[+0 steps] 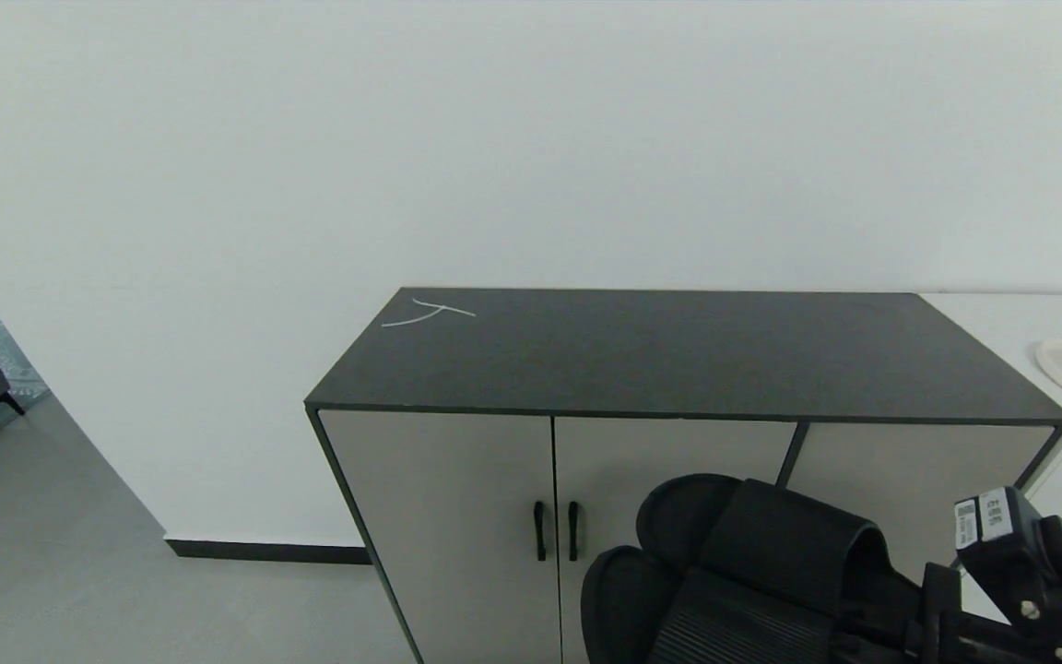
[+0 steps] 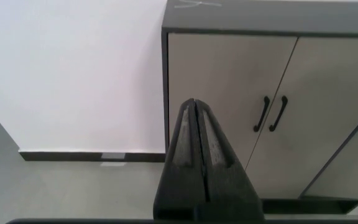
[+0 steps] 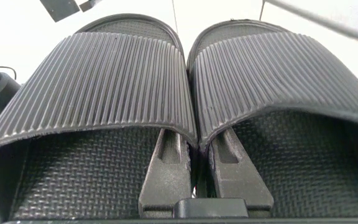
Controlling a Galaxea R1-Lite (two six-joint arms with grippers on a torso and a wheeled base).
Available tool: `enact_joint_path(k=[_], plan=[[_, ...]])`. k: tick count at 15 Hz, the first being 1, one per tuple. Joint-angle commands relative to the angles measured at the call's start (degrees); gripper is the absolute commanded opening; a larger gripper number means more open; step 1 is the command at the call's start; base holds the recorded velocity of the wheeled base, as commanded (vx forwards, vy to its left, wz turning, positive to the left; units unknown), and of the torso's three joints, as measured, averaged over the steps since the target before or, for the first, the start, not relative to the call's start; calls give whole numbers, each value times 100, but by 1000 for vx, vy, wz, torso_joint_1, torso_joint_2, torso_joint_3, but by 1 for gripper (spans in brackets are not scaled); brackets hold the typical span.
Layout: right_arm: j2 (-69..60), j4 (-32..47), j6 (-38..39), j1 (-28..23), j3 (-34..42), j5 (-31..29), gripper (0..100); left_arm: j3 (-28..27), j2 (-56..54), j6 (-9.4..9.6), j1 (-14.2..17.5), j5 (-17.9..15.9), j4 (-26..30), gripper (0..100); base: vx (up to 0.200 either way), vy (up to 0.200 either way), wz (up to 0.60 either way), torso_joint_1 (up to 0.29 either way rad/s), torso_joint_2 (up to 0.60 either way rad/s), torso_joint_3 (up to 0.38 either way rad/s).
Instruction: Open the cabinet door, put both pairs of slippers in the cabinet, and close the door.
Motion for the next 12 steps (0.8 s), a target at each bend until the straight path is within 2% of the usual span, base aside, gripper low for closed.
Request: enact_joint_path(k=[1, 12], plan=[[2, -2, 0, 3, 1, -2, 0, 0, -1, 3, -6, 0, 1, 0, 0, 0, 0, -242, 544, 290], [-7, -2, 0, 3, 97, -2, 0, 0, -1, -23, 2, 0, 1, 0, 0, 0, 0, -240, 532, 294]])
